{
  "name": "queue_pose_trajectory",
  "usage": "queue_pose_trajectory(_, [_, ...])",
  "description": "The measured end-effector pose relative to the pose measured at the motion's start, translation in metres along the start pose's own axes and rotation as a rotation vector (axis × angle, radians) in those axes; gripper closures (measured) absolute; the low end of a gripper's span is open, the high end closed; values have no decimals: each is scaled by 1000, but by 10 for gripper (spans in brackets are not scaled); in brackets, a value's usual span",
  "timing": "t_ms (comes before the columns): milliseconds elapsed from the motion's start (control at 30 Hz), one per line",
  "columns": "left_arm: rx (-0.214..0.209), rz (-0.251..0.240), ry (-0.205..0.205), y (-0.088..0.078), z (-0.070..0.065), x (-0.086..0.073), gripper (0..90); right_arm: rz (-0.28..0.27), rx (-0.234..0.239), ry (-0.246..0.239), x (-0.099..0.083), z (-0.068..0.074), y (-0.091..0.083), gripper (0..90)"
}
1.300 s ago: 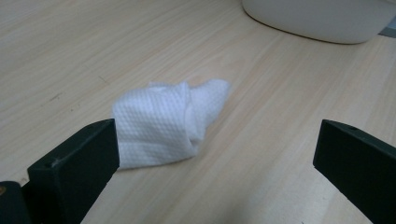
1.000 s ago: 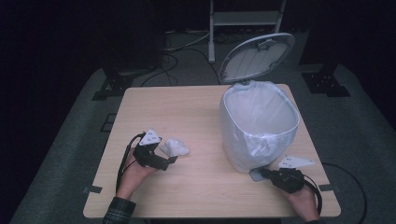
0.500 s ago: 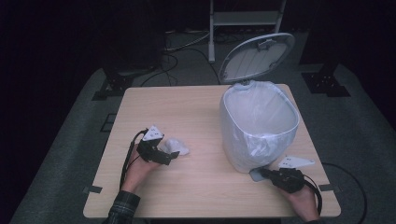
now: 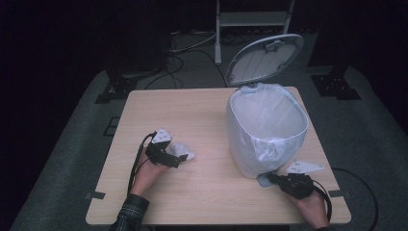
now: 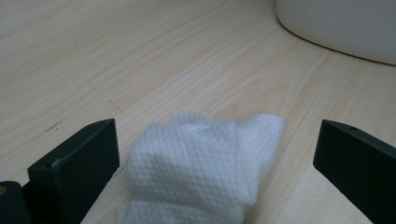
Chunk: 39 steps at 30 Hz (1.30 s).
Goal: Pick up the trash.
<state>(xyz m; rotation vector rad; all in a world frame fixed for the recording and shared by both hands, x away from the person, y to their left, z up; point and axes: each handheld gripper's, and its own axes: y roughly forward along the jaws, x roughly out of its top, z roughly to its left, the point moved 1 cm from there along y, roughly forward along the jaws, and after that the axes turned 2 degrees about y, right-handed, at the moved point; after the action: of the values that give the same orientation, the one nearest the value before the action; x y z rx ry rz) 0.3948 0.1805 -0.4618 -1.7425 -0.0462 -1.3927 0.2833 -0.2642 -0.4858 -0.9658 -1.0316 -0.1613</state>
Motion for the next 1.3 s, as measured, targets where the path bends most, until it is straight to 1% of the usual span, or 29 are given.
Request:
queue_pose_trajectory(100, [-5,7,-2,6,0,-1,0,0,1,1,0,0,0,900])
queue_pose_trajectory(333, [-1,51,-5,18,-1,-4,1,0,2,1,0,0,0,900])
queue_pose_trajectory(367, [1,55,-1,19,-1,-5,21,0,2,1,0,0,0,900])
queue_pose_trajectory(500, [5,58,-9,23,0,-6,48,-1,3,1,0,0,0,900])
queue_pose_trajectory(667, [4,76,-9,27,1,-8,82,-1,3,1,0,-1,0,900])
queue_pose_trajectory(767, [8,87,0,28,0,-9,125,-1,4,0,0,-1,0,900])
queue_pose_trajectory(800, [11,88,1,28,0,-9,125,-1,4,0,0,-1,0,900])
queue_pose_trajectory(833, [15,93,12,28,0,-9,152,-2,5,1,0,-1,0,900])
queue_pose_trajectory(933, [21,97,21,28,0,-9,181,-2,5,1,0,-1,0,900])
queue_pose_trajectory(967, [26,99,29,28,-1,-9,208,-2,5,0,0,-1,0,900])
queue_pose_trajectory(1033, [30,101,35,28,-1,-9,236,-2,4,0,0,-1,0,900])
queue_pose_trajectory(1233, [24,91,47,26,-3,-8,394,-1,5,-1,0,-1,0,900])
queue_pose_trajectory(1267, [23,90,46,26,-3,-8,394,-1,5,-1,0,-1,0,900])
queue_pose_trajectory(1300, [23,87,45,26,-3,-8,413,-1,5,-1,0,-1,0,900])
